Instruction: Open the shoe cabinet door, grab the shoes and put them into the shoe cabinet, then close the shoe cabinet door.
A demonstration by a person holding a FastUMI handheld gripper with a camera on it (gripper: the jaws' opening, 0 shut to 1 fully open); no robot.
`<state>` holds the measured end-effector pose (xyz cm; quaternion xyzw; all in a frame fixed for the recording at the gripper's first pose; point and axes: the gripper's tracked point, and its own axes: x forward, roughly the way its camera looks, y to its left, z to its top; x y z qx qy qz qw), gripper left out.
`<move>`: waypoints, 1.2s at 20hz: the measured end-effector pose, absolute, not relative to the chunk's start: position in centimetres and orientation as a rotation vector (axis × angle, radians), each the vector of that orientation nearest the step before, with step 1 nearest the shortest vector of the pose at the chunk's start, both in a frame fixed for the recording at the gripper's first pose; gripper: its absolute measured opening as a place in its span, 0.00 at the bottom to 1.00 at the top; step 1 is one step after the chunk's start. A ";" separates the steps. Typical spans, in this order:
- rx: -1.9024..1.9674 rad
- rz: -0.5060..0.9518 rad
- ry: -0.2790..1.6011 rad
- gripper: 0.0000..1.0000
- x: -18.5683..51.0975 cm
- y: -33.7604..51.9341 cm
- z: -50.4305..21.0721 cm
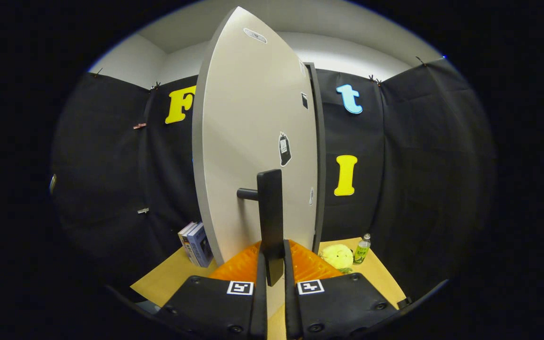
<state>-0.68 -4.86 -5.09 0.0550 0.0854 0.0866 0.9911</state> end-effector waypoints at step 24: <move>0.164 0.078 0.187 0.16 -1.5 -15.4 -6.0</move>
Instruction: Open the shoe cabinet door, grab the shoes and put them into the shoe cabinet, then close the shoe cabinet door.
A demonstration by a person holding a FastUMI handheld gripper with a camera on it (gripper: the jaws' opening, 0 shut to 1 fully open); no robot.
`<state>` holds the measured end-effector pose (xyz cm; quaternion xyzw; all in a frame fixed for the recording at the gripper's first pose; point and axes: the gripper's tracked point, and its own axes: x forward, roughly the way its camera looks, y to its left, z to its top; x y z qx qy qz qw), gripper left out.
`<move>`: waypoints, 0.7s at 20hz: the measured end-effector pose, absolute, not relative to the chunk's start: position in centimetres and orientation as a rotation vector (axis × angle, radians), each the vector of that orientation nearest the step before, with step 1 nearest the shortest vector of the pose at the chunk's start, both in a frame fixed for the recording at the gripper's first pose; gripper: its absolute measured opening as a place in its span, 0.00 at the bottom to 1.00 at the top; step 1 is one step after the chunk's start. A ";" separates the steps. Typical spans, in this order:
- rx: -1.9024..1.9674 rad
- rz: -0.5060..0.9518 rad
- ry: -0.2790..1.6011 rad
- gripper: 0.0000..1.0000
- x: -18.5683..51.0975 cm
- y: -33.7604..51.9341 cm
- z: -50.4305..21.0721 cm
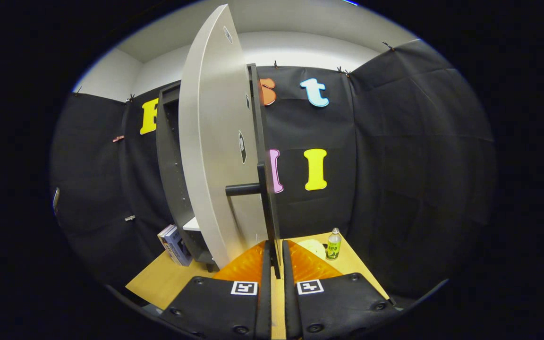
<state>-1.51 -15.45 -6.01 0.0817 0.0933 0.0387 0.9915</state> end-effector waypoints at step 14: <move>0.137 0.081 0.217 0.79 -9.7 -9.8 -8.2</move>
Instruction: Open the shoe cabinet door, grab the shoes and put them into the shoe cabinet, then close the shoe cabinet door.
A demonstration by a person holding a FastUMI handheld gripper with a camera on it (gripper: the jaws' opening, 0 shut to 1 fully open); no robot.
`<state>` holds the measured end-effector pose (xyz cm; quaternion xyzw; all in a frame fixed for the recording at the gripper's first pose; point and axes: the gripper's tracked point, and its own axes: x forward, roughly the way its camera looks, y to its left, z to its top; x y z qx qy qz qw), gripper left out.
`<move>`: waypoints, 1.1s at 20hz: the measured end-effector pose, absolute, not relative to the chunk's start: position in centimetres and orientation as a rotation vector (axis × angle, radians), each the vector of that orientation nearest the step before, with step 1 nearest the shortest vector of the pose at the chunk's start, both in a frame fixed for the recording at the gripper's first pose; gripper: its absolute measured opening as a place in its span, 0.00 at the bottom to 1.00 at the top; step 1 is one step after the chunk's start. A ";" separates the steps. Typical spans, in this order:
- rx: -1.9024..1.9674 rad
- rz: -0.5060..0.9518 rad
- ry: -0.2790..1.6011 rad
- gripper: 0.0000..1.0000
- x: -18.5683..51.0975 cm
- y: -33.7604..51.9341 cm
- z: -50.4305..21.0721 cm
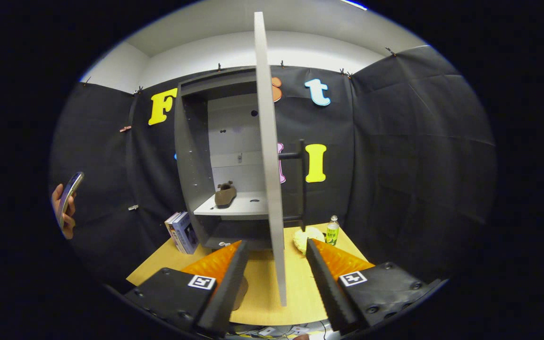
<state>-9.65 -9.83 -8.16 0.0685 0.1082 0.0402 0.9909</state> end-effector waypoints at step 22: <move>0.170 0.223 0.799 0.99 -5.6 11.5 -41.7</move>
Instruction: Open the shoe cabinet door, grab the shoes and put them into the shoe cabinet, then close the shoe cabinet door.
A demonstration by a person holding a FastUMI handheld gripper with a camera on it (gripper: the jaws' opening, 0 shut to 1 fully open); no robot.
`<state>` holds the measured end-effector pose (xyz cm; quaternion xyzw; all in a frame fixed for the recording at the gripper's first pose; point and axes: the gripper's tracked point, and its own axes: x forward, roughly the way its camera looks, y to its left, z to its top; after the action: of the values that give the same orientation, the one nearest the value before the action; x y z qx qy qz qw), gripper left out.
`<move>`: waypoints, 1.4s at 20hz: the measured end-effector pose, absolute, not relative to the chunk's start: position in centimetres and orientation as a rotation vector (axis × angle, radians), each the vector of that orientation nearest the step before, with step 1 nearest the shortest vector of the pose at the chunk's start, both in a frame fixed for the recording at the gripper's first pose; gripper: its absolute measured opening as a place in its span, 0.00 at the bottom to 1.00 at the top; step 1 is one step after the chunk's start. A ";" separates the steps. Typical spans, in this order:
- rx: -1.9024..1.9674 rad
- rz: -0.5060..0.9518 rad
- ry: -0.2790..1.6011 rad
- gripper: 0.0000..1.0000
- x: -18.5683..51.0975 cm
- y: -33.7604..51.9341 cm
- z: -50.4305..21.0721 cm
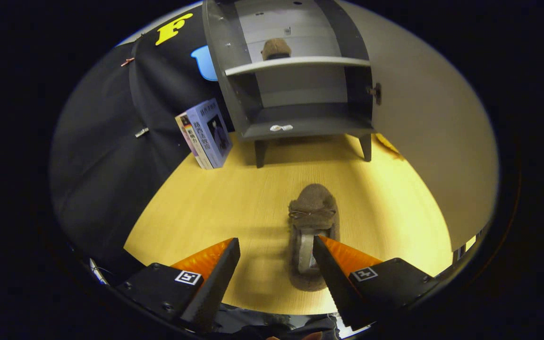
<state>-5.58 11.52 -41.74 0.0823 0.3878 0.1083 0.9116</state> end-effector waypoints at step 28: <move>0.114 0.108 0.571 0.12 4.0 8.7 -37.1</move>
<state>3.99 8.75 -37.11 0.0562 0.2811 0.0530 0.9566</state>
